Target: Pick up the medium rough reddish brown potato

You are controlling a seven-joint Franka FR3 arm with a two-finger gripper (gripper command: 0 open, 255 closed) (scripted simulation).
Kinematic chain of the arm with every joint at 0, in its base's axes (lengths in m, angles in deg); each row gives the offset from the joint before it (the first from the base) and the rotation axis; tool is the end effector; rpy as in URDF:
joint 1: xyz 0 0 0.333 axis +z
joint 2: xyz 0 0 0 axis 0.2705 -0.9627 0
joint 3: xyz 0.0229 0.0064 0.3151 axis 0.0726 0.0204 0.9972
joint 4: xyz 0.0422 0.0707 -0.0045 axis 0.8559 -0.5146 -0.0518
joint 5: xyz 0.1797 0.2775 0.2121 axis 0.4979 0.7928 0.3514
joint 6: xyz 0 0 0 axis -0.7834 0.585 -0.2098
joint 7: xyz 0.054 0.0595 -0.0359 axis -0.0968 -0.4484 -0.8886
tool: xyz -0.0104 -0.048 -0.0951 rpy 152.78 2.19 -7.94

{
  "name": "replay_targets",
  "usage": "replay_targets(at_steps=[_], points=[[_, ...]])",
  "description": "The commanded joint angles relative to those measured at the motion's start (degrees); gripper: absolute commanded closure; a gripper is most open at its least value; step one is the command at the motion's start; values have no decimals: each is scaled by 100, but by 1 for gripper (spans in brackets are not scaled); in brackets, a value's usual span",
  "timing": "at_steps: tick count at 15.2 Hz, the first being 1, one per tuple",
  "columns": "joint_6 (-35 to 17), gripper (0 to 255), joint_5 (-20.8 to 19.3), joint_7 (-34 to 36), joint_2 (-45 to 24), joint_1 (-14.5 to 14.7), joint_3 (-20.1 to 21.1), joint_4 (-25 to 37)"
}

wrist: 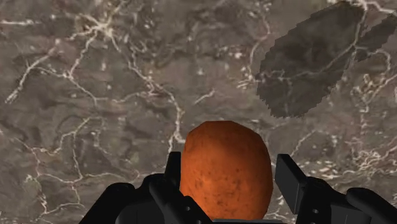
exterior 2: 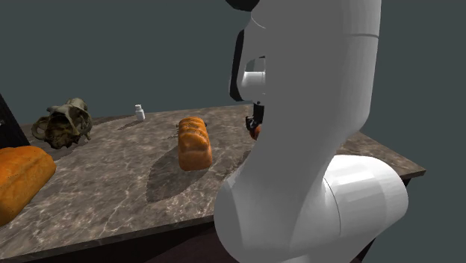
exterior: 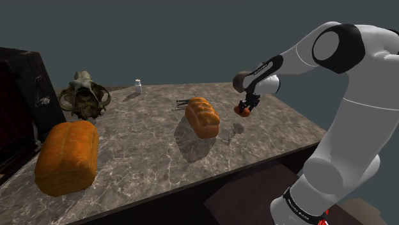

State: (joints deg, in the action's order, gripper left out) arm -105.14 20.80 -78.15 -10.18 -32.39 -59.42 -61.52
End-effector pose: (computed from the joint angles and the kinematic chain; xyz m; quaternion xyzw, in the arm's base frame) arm 0.4707 -0.3039 0.2753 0.9883 -0.1363 0.0560 0.0403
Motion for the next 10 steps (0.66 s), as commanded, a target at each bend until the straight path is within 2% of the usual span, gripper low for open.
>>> replay_targets(at_steps=[1,10], points=[[145,255,-69,49,125,27,-30,21],[645,255,-275,183,532,82,-103,132]])
